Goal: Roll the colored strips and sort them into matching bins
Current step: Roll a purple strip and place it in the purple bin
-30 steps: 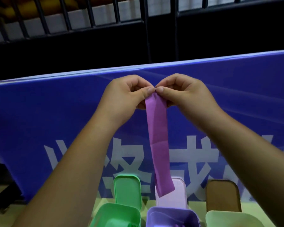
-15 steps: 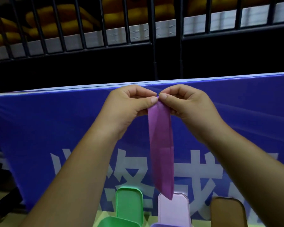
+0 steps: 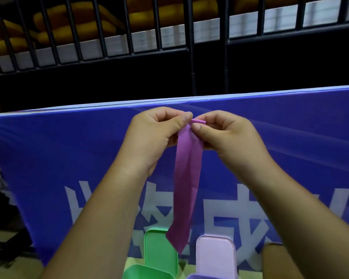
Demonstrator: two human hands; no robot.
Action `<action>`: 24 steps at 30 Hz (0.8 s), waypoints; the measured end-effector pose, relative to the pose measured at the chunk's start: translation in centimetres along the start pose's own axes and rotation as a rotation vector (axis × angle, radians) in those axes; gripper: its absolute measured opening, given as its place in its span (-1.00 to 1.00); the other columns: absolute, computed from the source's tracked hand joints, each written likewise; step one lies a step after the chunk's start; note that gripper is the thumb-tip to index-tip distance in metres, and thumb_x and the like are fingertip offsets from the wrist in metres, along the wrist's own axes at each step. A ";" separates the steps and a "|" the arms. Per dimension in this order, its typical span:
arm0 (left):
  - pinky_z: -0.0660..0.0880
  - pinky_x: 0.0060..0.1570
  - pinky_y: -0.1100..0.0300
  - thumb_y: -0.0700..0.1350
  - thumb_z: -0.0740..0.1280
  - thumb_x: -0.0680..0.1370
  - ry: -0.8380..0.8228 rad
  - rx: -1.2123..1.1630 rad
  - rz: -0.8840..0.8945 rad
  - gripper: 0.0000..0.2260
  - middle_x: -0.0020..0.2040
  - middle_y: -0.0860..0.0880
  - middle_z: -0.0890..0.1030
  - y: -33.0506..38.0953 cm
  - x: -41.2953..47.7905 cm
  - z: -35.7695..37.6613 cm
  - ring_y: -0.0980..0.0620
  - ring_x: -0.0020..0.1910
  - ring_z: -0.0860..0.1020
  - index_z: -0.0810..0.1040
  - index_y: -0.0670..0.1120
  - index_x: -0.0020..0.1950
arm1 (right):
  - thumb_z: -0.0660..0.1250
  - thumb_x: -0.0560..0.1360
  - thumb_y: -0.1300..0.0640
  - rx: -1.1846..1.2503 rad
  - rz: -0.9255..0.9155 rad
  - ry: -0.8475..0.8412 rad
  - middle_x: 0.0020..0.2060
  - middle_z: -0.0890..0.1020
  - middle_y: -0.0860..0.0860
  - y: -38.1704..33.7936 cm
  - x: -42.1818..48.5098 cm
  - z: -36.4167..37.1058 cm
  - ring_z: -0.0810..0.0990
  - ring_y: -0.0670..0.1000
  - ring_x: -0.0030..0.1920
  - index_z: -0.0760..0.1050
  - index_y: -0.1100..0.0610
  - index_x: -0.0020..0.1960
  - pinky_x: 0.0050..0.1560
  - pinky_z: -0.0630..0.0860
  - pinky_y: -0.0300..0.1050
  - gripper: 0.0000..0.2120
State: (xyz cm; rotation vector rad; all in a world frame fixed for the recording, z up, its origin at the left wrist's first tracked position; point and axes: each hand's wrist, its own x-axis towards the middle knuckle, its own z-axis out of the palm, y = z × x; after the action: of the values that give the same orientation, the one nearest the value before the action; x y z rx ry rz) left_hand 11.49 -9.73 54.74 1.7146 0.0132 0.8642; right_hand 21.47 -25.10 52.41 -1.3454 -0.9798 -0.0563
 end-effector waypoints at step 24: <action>0.73 0.02 0.04 -0.11 0.46 0.65 -0.014 0.106 0.021 -0.88 -0.04 -0.07 0.79 -4.9 -0.5 1.7 -0.05 -0.03 0.78 0.76 -0.10 0.13 | 0.47 0.63 0.10 -0.048 0.059 0.024 -0.11 0.78 0.00 4.7 -0.7 -1.6 0.77 0.04 -0.06 0.72 0.05 0.11 -0.01 0.74 -0.02 -0.91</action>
State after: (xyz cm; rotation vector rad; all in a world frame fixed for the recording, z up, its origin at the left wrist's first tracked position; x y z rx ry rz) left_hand 14.08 -9.64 50.19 1.8223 0.0317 0.8805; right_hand 24.57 -25.43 48.42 -1.4143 -0.9234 -0.0515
